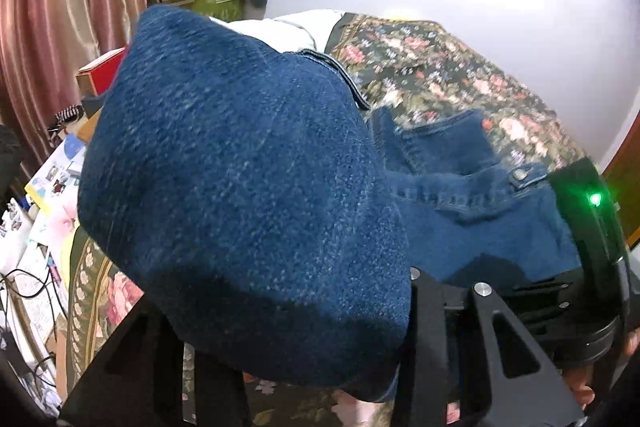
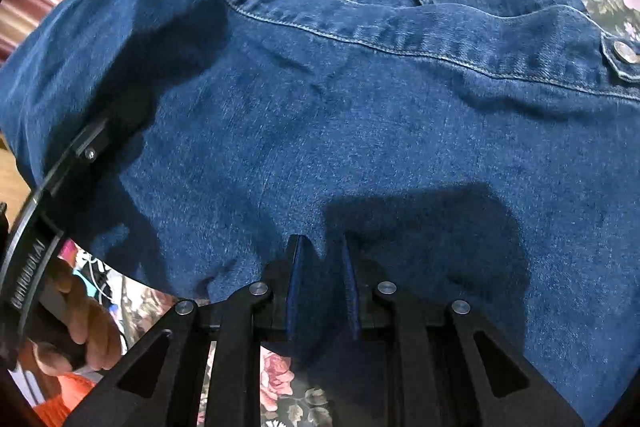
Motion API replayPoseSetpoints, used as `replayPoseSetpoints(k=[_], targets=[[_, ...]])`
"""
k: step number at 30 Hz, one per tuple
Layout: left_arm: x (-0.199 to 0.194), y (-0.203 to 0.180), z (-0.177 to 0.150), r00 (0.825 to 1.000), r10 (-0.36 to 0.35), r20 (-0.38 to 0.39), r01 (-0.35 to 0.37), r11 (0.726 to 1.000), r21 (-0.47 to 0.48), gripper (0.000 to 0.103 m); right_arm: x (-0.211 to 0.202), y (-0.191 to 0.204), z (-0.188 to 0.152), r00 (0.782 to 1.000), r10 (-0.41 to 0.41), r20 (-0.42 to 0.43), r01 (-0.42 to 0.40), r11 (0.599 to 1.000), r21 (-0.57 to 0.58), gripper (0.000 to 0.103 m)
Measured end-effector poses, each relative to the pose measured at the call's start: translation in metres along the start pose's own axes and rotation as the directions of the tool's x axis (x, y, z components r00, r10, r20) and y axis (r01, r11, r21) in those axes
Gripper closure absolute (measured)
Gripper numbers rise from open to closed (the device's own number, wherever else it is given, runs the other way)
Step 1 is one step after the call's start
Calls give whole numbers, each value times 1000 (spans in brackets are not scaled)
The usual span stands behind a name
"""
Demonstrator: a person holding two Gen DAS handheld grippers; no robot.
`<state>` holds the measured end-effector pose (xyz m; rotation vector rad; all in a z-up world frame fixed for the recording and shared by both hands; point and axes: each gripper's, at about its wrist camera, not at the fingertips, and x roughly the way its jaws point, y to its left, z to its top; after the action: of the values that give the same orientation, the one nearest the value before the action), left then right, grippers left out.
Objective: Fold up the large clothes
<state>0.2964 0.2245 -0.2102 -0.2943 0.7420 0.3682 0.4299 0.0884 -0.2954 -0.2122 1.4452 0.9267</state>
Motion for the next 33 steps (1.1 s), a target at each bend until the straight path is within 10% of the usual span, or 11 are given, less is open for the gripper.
replayPoseSetpoints(k=[4, 10, 17, 23, 33], targets=[[-11, -24, 19, 999, -20, 48, 17, 998, 57, 66, -24, -17, -3, 1000, 13, -26, -11, 998, 65, 88], [-43, -116, 33, 981, -131, 146, 89, 961, 264, 67, -130, -60, -54, 976, -76, 205, 47, 989, 144, 88], [-40, -235, -18, 973, -227, 40, 169, 819, 548, 68, -224, -131, -148, 913, -242, 329, 114, 924, 364, 88], [-25, -265, -76, 986, -152, -75, 161, 696, 700, 62, -260, -157, -206, 897, -271, 349, 99, 893, 439, 88], [-84, -200, -53, 942, -294, -162, 335, 794, 507, 32, -275, -102, -198, 876, -257, 408, 122, 937, 328, 88]])
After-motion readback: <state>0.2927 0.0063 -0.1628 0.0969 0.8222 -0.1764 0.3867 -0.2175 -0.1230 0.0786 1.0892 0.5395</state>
